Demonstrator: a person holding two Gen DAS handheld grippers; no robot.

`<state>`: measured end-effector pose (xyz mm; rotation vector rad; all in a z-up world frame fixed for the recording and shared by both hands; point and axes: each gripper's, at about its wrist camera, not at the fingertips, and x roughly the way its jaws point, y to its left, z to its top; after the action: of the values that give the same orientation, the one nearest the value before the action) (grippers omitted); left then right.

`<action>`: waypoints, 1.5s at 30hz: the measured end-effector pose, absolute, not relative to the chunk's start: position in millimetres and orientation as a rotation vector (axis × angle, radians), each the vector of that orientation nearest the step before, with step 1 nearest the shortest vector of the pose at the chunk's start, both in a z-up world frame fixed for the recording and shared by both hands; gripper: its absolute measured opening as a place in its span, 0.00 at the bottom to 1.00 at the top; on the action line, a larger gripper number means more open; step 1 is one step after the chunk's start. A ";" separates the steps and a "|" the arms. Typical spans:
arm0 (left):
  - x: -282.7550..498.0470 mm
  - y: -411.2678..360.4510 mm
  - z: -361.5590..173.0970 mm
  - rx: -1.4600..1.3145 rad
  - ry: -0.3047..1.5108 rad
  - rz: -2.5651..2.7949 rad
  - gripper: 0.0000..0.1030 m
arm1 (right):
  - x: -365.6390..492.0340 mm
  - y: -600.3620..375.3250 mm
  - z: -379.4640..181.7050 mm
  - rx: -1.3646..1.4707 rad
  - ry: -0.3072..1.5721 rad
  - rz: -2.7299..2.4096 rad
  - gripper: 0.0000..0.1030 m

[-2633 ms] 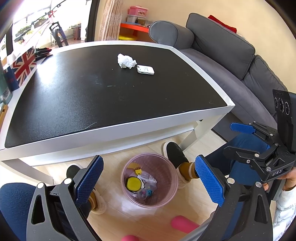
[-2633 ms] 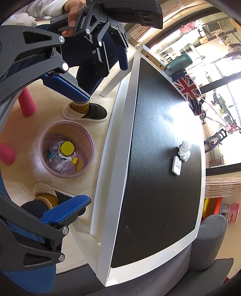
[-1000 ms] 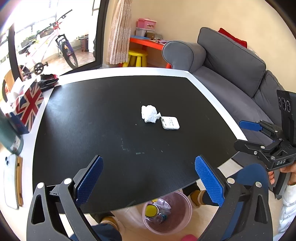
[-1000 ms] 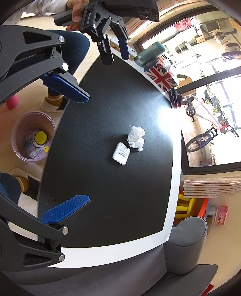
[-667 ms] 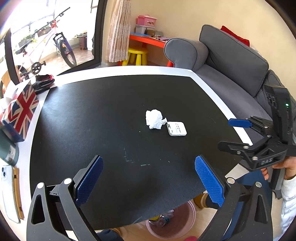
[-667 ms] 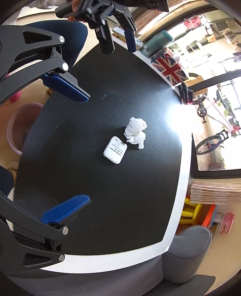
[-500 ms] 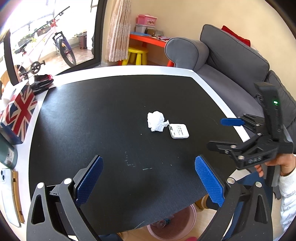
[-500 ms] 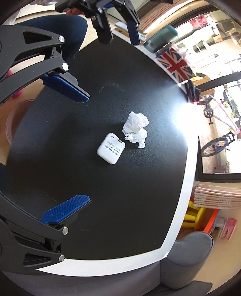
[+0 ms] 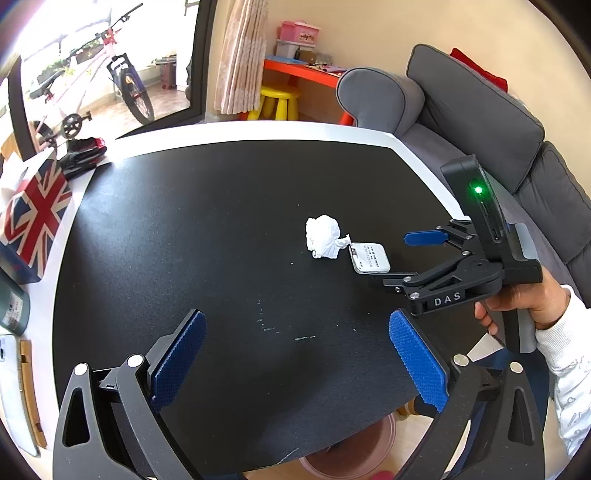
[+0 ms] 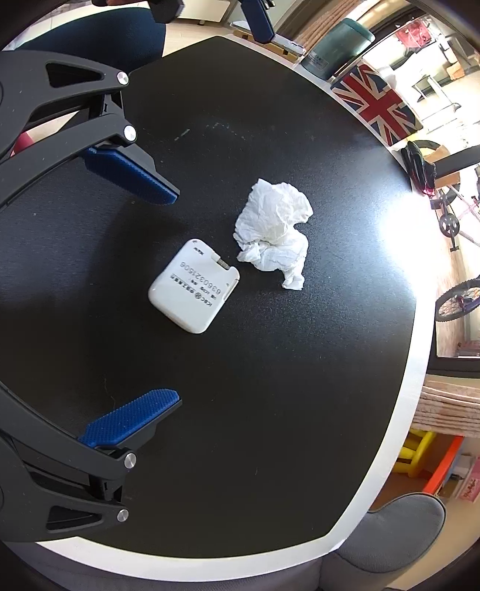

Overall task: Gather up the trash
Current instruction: 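Lower the right gripper onto the white charger block and close it, then grasp the crumpled white tissue with the left gripper while the right gripper holds the charger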

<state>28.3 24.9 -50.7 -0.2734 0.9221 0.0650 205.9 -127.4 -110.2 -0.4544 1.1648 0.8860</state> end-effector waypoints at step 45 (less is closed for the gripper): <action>68.7 12.4 -64.3 -0.255 0.962 0.015 0.93 | 211.0 -169.4 -85.6 -0.395 1.108 0.849 0.54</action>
<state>68.7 12.4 -64.3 -0.2545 0.9617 0.0150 211.0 -169.4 -85.6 -0.3954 1.1085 0.8491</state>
